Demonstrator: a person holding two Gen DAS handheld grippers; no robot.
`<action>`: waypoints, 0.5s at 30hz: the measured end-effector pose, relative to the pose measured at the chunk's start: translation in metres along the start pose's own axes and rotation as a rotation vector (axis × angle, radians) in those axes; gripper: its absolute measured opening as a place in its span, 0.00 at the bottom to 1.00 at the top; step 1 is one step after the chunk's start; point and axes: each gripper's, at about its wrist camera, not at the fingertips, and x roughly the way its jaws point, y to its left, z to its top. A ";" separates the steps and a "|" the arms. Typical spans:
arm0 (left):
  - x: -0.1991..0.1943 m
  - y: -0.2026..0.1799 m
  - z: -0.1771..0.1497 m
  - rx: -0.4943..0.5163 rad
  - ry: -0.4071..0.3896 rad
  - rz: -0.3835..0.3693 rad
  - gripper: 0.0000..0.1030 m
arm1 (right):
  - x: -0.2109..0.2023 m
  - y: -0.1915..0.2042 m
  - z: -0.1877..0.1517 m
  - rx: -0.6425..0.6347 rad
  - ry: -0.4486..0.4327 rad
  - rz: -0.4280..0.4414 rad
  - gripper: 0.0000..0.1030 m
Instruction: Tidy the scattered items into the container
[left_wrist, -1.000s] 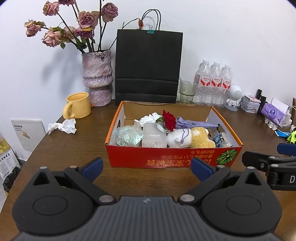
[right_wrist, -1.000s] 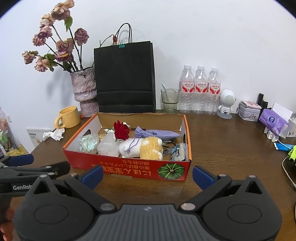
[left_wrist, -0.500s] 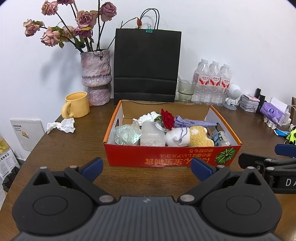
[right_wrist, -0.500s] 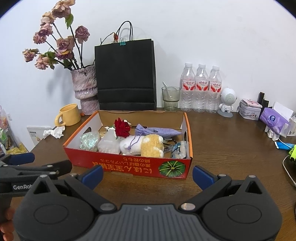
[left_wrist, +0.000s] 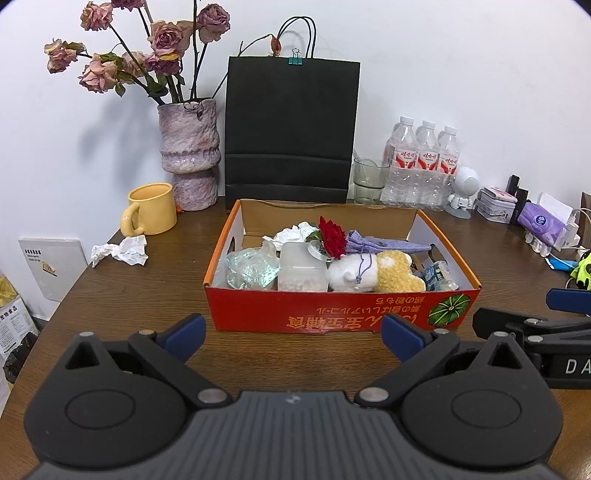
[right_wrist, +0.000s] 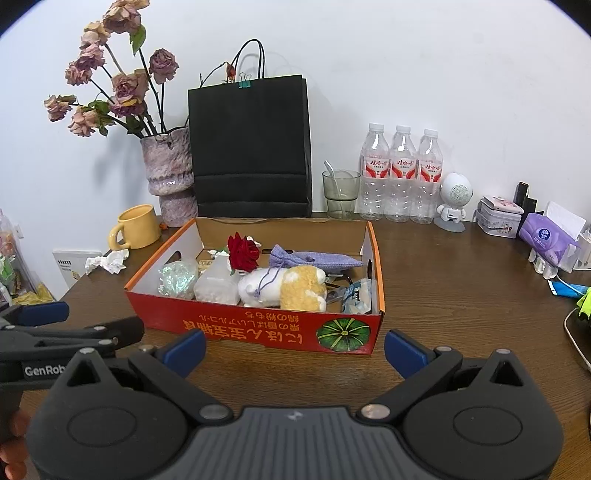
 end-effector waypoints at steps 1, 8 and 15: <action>0.000 0.000 0.000 -0.001 0.000 0.000 1.00 | 0.000 0.000 0.000 0.000 0.000 0.000 1.00; 0.001 0.000 0.000 0.005 0.004 -0.003 1.00 | 0.000 0.000 0.000 0.000 0.000 0.001 1.00; -0.001 0.001 -0.004 -0.005 -0.020 -0.004 1.00 | 0.001 -0.001 -0.001 0.001 0.002 0.002 1.00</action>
